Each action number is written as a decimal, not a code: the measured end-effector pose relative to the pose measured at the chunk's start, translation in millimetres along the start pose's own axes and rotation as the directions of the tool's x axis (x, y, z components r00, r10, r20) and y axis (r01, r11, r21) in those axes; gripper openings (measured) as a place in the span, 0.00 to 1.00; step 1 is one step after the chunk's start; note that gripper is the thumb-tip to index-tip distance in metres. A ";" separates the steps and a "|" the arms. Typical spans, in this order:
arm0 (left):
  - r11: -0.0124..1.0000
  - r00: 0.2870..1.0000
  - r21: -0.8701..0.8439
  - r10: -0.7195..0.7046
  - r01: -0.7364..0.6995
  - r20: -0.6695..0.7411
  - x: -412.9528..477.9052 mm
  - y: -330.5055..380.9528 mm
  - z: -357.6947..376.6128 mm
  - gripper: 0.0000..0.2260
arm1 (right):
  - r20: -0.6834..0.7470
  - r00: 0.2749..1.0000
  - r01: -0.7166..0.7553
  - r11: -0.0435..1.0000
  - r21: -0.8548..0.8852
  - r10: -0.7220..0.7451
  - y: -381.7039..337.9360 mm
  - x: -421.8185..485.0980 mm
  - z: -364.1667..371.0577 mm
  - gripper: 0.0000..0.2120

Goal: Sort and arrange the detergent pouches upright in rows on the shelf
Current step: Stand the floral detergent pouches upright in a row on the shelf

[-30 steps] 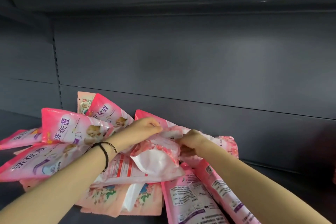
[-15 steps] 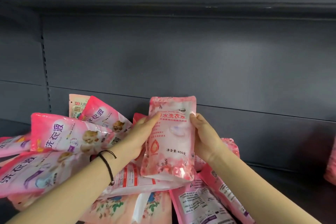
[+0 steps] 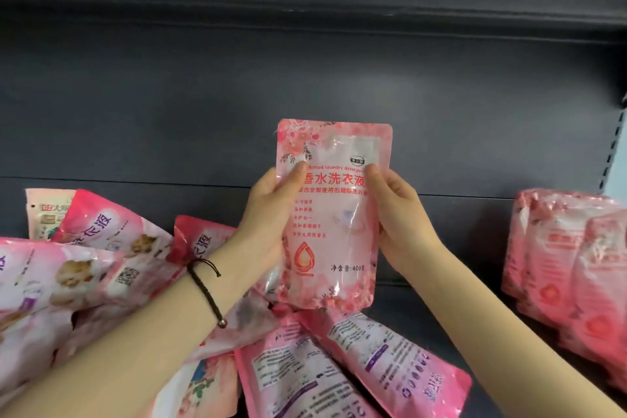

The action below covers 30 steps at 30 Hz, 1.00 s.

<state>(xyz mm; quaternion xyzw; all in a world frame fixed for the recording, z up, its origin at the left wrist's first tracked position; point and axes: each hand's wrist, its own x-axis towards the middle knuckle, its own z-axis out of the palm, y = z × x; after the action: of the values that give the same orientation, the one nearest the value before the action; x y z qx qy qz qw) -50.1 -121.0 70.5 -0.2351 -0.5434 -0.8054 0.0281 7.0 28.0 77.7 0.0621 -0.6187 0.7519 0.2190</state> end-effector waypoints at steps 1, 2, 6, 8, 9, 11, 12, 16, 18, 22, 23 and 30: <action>0.999 0.999 -0.001 -0.040 0.040 0.029 2.8 -4.3 14.6 0.09 | -0.018 1.000 0.003 1.000 -0.028 -0.003 -4.4 1.8 -16.7 0.14; 0.996 0.995 -0.002 -0.083 0.084 0.055 5.7 -10.0 29.0 0.10 | -0.038 0.999 -0.007 0.999 -0.047 0.005 -7.6 3.6 -34.0 0.14; 0.977 0.973 -0.028 -0.210 0.213 0.095 16.1 -44.5 78.5 0.14 | -0.085 0.994 -0.069 0.997 -0.036 0.066 -8.7 11.2 -95.4 0.14; 0.965 0.963 -0.044 -0.254 0.259 0.093 19.7 -65.2 97.4 0.14 | -0.107 0.991 -0.085 0.996 -0.028 0.081 -3.8 15.2 -117.1 0.14; 0.959 0.958 -0.059 -0.273 0.279 0.089 21.4 -75.4 105.7 0.14 | -0.116 0.989 -0.091 0.996 -0.022 0.088 -0.2 17.4 -126.5 0.14; 0.946 0.949 -0.085 -0.307 0.312 0.067 24.4 -93.9 120.4 0.15 | -0.141 0.985 -0.102 0.995 -0.008 0.100 8.8 22.1 -143.9 0.13; 0.941 0.946 -0.092 -0.321 0.324 0.055 25.6 -102.0 126.8 0.15 | -0.157 0.982 -0.108 0.994 -0.003 0.106 13.2 24.6 -151.2 0.12; 0.938 0.942 -0.096 -0.335 0.334 0.004 30.9 -127.1 144.7 0.17 | -0.210 0.971 -0.117 0.993 0.010 0.116 27.7 32.8 -172.9 0.11; 0.945 0.947 -0.061 -0.321 0.320 -0.016 33.9 -136.2 148.1 0.18 | -0.235 0.963 -0.127 0.991 0.032 0.131 35.5 36.4 -178.7 0.11; 0.958 0.958 0.015 -0.285 0.285 -0.023 37.1 -151.6 147.4 0.16 | -0.277 0.951 -0.140 0.990 0.018 0.140 55.1 43.3 -182.5 0.12; 0.961 0.962 0.038 -0.273 0.274 -0.017 37.7 -153.8 146.2 0.15 | -0.276 0.952 -0.135 0.991 0.014 0.134 58.4 45.1 -182.7 0.12; 0.913 0.985 0.388 -0.161 0.127 0.057 45.5 -146.8 132.5 0.07 | -0.311 0.950 -0.133 0.941 -0.310 0.032 62.5 55.8 -186.4 0.18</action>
<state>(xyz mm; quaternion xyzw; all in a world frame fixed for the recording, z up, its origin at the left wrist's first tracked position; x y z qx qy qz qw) -88.4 66.2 2.1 -0.2196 -0.7067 -0.6725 -0.0101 -35.3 211.9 -0.6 -0.1168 -0.6964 0.6479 0.2858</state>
